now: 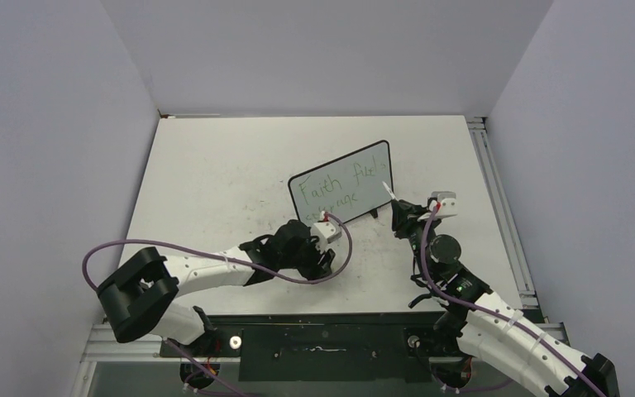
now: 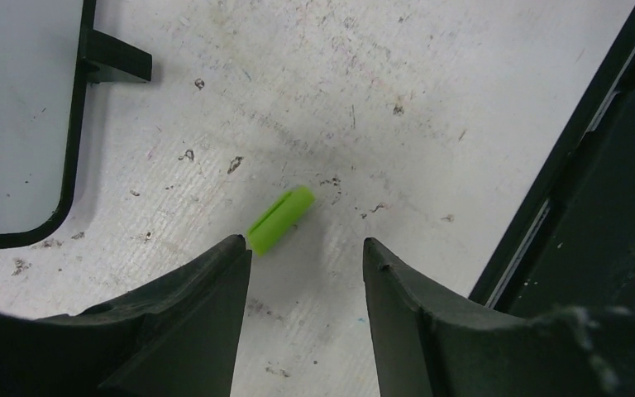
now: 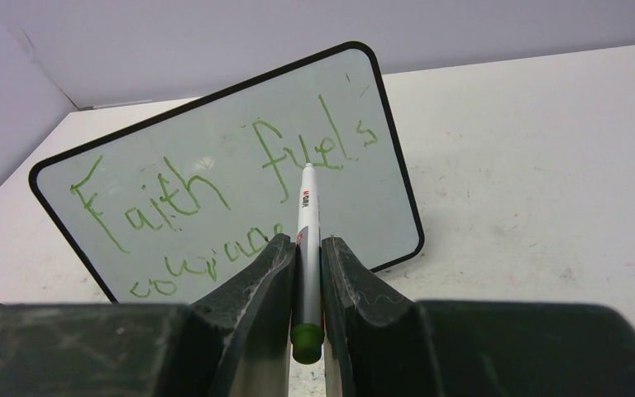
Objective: Write a sentence on the whiteboard
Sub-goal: Close the whiteboard marker at the center of the board.
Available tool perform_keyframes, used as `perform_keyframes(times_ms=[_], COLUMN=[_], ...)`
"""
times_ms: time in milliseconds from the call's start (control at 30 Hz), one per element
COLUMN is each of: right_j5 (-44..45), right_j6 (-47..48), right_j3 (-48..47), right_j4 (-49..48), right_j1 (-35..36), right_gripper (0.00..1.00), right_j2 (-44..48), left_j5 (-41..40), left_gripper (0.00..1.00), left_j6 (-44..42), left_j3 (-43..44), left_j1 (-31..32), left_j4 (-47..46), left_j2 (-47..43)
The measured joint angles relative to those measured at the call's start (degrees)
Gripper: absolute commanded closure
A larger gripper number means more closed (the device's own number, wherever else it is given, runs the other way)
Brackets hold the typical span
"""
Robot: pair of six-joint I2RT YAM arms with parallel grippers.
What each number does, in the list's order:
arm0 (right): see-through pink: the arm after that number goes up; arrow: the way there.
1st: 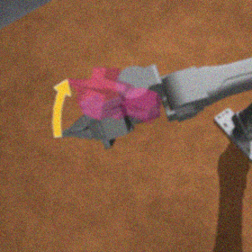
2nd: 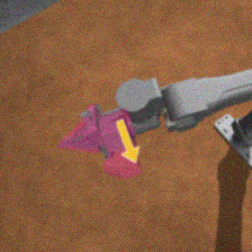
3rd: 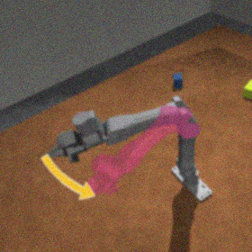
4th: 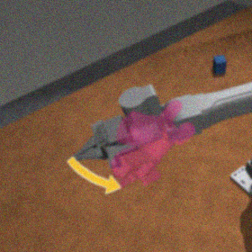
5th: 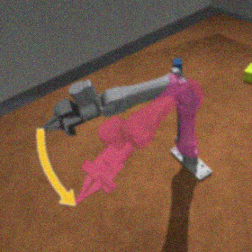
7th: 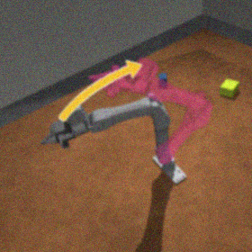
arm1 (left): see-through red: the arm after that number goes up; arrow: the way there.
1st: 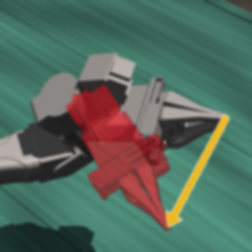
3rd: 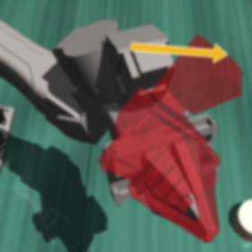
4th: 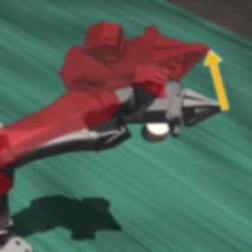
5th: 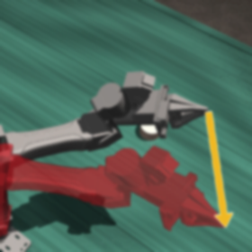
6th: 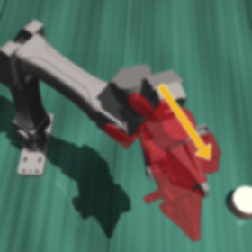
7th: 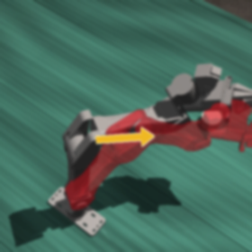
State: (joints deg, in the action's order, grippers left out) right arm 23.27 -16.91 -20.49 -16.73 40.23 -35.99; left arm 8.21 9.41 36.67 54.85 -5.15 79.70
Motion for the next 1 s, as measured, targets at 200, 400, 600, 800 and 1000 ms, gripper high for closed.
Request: perform_keyframes(times_ms=[200, 400, 600, 800, 1000], right_j5=[0.3, 0.3, 0.4, 0.4, 0.4], right_j6=[0.2, 0.2, 0.6, 0.8, 0.8], right_j3=[0.0, 0.0, 0.0, 0.0, 0.0], right_j4=[0.1, 0.1, 0.1, 0.1, 0.1], right_j1=[0.0, 0.0, 0.0, 0.0, 0.0], right_gripper=[0.93, 0.93, 0.93, 0.93, 0.93], right_j2=[0.1, 0.1, 0.1, 0.0, -0.2], left_j5=[0.0, -0.1, -0.4, -1.4, -3.2], left_gripper=[0.51, 0.54, 0.54, 0.54, 0.54], left_j6=[-5.0, -8.4, -9.9, -10.2, -10.2], left_j3=[3.0, 6.3, 6.5, 6.5, 6.4], left_j1=[0.8, 2.0, 3.7, 4.0, 4.0], left_j4=[1.1, 1.6, 2.9, 3.1, 3.2], left_j2=[4.6, 8.4, 11.1, 11.5, 12.2])
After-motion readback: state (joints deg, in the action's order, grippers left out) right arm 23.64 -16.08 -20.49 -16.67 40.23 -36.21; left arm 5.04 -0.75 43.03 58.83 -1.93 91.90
